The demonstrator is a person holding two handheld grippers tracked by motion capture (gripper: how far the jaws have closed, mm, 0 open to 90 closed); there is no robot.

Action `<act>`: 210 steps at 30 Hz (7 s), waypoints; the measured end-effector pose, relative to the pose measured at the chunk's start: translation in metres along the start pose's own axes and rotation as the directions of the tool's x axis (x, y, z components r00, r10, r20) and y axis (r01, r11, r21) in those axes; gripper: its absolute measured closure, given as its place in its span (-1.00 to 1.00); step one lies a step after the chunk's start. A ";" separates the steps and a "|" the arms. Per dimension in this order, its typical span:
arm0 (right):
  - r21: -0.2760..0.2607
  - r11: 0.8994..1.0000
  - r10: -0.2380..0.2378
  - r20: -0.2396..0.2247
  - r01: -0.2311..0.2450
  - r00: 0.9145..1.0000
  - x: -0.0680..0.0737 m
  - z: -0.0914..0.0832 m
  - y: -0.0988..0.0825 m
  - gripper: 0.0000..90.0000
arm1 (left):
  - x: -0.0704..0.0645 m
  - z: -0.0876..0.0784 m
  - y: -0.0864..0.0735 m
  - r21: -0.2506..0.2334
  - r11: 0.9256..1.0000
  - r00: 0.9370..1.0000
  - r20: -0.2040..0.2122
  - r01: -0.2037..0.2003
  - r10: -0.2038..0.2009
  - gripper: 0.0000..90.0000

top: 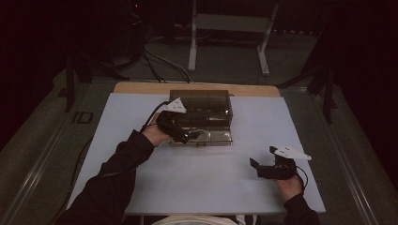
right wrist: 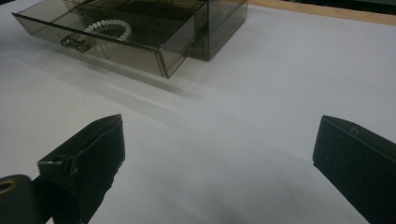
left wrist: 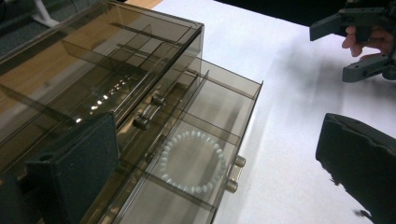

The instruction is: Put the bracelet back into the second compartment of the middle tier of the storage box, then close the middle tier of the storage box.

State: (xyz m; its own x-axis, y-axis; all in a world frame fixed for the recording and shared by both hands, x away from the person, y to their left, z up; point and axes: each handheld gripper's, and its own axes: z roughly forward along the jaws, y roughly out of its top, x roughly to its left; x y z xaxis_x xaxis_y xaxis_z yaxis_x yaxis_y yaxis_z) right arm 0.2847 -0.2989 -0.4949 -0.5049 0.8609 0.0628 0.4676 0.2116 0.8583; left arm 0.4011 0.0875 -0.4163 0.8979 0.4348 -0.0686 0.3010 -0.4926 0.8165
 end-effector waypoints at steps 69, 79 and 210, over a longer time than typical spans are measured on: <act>0.002 1.000 0.002 0.000 -0.002 1.000 0.001 0.001 0.000 -0.96 | -0.008 -0.093 -0.168 -0.052 0.975 0.954 -0.201 0.215 -0.221 -0.98; -0.001 1.000 -0.003 0.000 0.003 1.000 0.001 0.001 0.000 -0.96 | -0.010 -0.094 -0.181 -0.058 0.973 0.949 -0.214 0.225 -0.233 -0.98; 0.166 0.983 -0.085 0.007 0.082 0.996 0.115 0.088 0.039 -0.96 | -0.020 -0.096 -0.179 -0.103 0.972 0.961 -0.159 0.210 -0.225 -0.98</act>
State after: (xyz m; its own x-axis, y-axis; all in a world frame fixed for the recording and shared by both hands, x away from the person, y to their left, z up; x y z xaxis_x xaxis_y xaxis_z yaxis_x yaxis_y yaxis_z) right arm 0.3091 -0.1512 -0.4992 -0.5374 0.8432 -0.0139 0.5381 0.3555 0.7642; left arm 0.2983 0.2387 -0.5060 0.7442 0.6489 -0.1582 0.4484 -0.3099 0.8384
